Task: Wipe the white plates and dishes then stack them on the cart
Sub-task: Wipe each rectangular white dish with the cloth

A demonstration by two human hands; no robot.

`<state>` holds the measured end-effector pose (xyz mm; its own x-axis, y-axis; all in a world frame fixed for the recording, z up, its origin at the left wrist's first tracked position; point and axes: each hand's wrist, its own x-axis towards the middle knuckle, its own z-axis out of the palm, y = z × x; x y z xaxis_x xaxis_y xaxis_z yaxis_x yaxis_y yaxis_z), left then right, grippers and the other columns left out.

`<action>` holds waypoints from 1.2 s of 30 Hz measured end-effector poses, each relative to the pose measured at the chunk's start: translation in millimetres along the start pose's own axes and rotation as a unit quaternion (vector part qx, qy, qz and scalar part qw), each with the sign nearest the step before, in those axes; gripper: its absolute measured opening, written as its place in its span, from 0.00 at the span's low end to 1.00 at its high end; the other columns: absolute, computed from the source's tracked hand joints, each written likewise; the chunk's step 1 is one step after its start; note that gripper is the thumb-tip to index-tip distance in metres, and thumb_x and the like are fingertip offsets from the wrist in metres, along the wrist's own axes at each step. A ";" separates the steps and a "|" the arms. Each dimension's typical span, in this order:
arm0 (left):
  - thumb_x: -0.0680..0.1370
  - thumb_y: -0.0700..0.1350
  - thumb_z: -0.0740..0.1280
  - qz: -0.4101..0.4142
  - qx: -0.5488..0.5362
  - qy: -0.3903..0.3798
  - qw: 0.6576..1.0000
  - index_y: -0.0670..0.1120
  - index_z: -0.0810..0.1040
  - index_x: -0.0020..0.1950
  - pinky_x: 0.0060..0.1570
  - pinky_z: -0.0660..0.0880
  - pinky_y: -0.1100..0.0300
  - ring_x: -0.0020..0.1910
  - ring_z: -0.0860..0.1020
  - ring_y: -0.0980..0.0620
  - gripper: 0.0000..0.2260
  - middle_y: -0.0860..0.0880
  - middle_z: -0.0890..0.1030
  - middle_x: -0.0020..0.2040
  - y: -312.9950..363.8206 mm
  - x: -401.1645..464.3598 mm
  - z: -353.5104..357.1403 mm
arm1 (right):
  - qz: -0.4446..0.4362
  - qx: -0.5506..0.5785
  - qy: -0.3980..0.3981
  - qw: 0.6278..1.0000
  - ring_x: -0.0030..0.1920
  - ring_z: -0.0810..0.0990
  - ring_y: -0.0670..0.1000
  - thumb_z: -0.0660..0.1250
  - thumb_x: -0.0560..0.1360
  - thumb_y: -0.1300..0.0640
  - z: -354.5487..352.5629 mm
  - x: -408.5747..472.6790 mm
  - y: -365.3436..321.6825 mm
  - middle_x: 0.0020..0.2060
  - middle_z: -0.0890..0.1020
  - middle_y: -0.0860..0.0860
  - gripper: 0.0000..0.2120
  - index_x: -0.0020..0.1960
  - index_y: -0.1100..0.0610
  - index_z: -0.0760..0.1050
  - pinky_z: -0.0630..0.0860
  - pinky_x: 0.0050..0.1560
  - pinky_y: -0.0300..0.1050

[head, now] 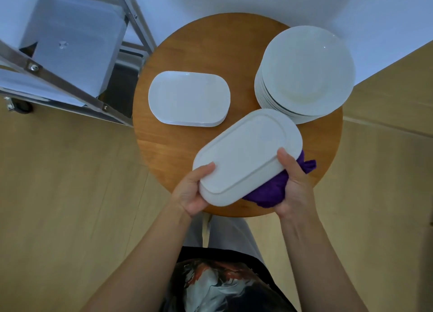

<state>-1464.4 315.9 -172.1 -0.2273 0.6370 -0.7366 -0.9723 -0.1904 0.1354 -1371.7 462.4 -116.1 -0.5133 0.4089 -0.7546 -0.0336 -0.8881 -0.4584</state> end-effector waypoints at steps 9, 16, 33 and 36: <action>0.66 0.32 0.71 0.111 0.319 0.045 0.940 0.46 0.79 0.54 0.42 0.80 0.56 0.49 0.83 0.48 0.19 0.48 0.85 0.48 57.0 -15.2 20.2 | -0.144 -0.090 0.159 0.973 0.38 0.83 0.47 0.69 0.73 0.52 -9.2 1.7 -31.9 0.38 0.84 0.48 0.13 0.54 0.57 0.75 0.78 0.35 0.42; 0.68 0.29 0.71 0.099 0.506 -0.051 0.855 0.44 0.80 0.54 0.48 0.80 0.58 0.50 0.82 0.49 0.17 0.46 0.84 0.48 53.2 -20.5 58.8 | -0.173 -0.724 -0.241 0.623 0.70 0.62 0.50 0.69 0.71 0.51 52.0 -1.3 -34.0 0.72 0.62 0.49 0.39 0.74 0.41 0.50 0.66 0.68 0.51; 0.60 0.41 0.73 0.069 0.615 -0.098 0.779 0.37 0.80 0.51 0.46 0.79 0.52 0.48 0.81 0.45 0.21 0.40 0.82 0.48 72.8 -42.6 66.4 | -0.049 -0.713 -0.308 0.629 0.48 0.78 0.38 0.81 0.56 0.48 25.4 32.2 -62.2 0.46 0.80 0.37 0.30 0.54 0.42 0.73 0.79 0.42 0.35; 0.58 0.44 0.73 0.075 0.548 -0.115 0.825 0.44 0.82 0.49 0.42 0.79 0.57 0.47 0.81 0.47 0.20 0.45 0.84 0.47 80.0 -47.7 61.8 | -0.013 -0.684 -0.319 0.656 0.49 0.79 0.40 0.81 0.56 0.51 14.3 31.8 -72.2 0.48 0.80 0.37 0.30 0.54 0.40 0.73 0.78 0.40 0.35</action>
<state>-1534.7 316.4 -85.2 -0.2316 0.8170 -0.5281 -0.3678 0.4291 0.8250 -1397.8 536.5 -100.3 -0.7966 -0.1387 -0.5884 0.5280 0.3144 -0.7889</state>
